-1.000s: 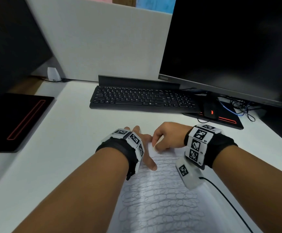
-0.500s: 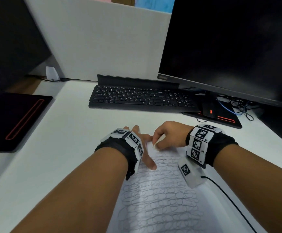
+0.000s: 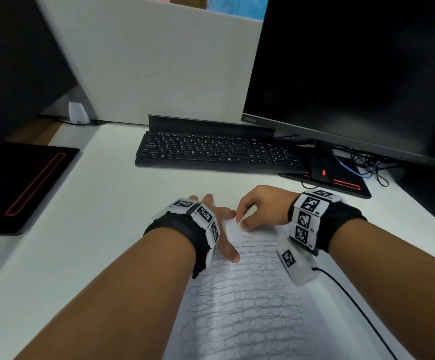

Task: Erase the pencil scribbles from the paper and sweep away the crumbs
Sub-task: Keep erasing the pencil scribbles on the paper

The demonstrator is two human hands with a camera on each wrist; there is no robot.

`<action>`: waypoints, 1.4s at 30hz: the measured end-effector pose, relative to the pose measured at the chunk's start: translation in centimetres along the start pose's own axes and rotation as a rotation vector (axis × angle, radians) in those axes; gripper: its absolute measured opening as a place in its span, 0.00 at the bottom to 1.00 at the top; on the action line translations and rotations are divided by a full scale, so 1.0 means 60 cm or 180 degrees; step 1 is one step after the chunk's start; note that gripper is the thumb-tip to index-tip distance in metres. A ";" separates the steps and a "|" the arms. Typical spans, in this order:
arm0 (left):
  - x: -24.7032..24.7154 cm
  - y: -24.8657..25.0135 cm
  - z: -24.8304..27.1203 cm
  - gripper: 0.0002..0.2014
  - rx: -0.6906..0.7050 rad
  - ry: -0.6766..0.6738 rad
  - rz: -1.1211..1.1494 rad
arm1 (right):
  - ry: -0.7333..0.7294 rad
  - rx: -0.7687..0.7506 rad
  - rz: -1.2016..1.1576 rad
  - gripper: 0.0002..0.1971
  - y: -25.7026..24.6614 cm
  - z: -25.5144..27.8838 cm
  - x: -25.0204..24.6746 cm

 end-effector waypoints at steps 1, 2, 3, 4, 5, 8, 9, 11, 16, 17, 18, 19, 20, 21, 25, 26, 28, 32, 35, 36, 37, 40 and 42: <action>-0.002 0.000 0.002 0.50 0.0000 0.0006 0.0009 | 0.0014 -0.0004 0.0000 0.05 0.000 0.000 0.001; -0.003 -0.001 0.002 0.50 0.0006 0.0000 0.0015 | -0.0078 -0.0018 0.0033 0.05 -0.002 0.000 0.007; -0.004 -0.001 0.001 0.50 0.0015 -0.0010 0.0021 | -0.0236 -0.0035 0.0052 0.05 -0.006 0.000 0.016; -0.004 0.000 0.001 0.50 0.0020 -0.0029 0.0012 | -0.0369 -0.0033 0.0049 0.04 -0.007 0.001 0.022; -0.003 0.001 0.001 0.50 0.0015 -0.0041 -0.0016 | -0.0398 -0.0024 0.0029 0.04 -0.005 0.001 0.021; -0.002 0.002 0.005 0.51 -0.0005 0.0000 -0.0021 | -0.0053 0.0020 -0.0022 0.05 0.004 -0.003 -0.001; -0.002 0.001 0.005 0.51 0.0002 0.0011 0.0000 | -0.0037 0.0025 -0.0026 0.05 0.005 -0.003 -0.002; -0.004 0.001 0.005 0.50 0.0019 0.0007 0.0029 | -0.0255 -0.0005 0.0023 0.04 -0.001 0.000 0.012; -0.003 0.002 0.006 0.52 -0.0034 -0.0029 -0.0016 | 0.0042 -0.0070 0.0006 0.05 0.006 0.002 -0.001; -0.003 0.001 0.006 0.52 -0.0034 -0.0029 -0.0009 | 0.0007 -0.0062 0.0021 0.05 0.006 0.003 0.000; -0.004 0.000 0.006 0.52 -0.0027 -0.0031 -0.0019 | -0.0134 -0.0067 0.0058 0.05 0.003 0.004 0.007; -0.003 0.001 0.005 0.52 -0.0018 -0.0037 -0.0038 | -0.0302 -0.0079 0.0099 0.05 0.000 0.006 0.016; -0.003 0.002 0.005 0.52 -0.0011 -0.0039 -0.0069 | -0.0390 -0.0084 0.0122 0.04 -0.002 0.007 0.020; -0.003 0.003 0.004 0.52 -0.0013 -0.0028 -0.0102 | -0.0355 -0.0082 0.0126 0.04 -0.001 0.007 0.017; -0.004 0.002 0.007 0.52 -0.0028 -0.0030 -0.0054 | -0.0046 -0.0044 0.0133 0.05 0.005 0.004 0.000; -0.005 0.002 0.007 0.52 -0.0026 -0.0035 -0.0039 | -0.0165 -0.0045 0.0164 0.05 0.002 0.005 0.006; -0.005 0.002 0.006 0.52 -0.0017 -0.0039 -0.0052 | -0.0335 -0.0061 0.0219 0.04 -0.001 0.008 0.015; -0.003 0.002 0.007 0.52 -0.0019 -0.0008 -0.0021 | 0.0044 -0.0002 0.0182 0.05 0.009 0.005 -0.004; -0.003 0.001 0.008 0.52 -0.0022 -0.0025 -0.0011 | -0.0361 -0.0008 0.0232 0.05 0.004 0.008 0.015; -0.003 0.001 0.008 0.52 -0.0019 -0.0022 -0.0032 | -0.0394 -0.0004 0.0226 0.05 0.005 0.009 0.016; -0.003 0.002 0.007 0.52 -0.0014 -0.0011 -0.0045 | -0.0308 0.0001 0.0200 0.05 0.009 0.008 0.010; -0.002 0.000 0.007 0.52 -0.0020 -0.0023 0.0027 | -0.0012 0.0035 0.0156 0.05 0.017 0.007 -0.005; -0.002 -0.002 0.007 0.52 -0.0032 -0.0032 0.0037 | -0.0246 0.0017 0.0168 0.05 0.012 0.009 0.005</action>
Point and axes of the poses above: each hand's wrist, its own z-axis away from the middle knuckle, its own x-axis out of the palm, y = z × x, the point moved 6 cm from there along -z, towards the middle knuckle, and after that the axes turned 7 degrees about -z, right-handed, at the moved point
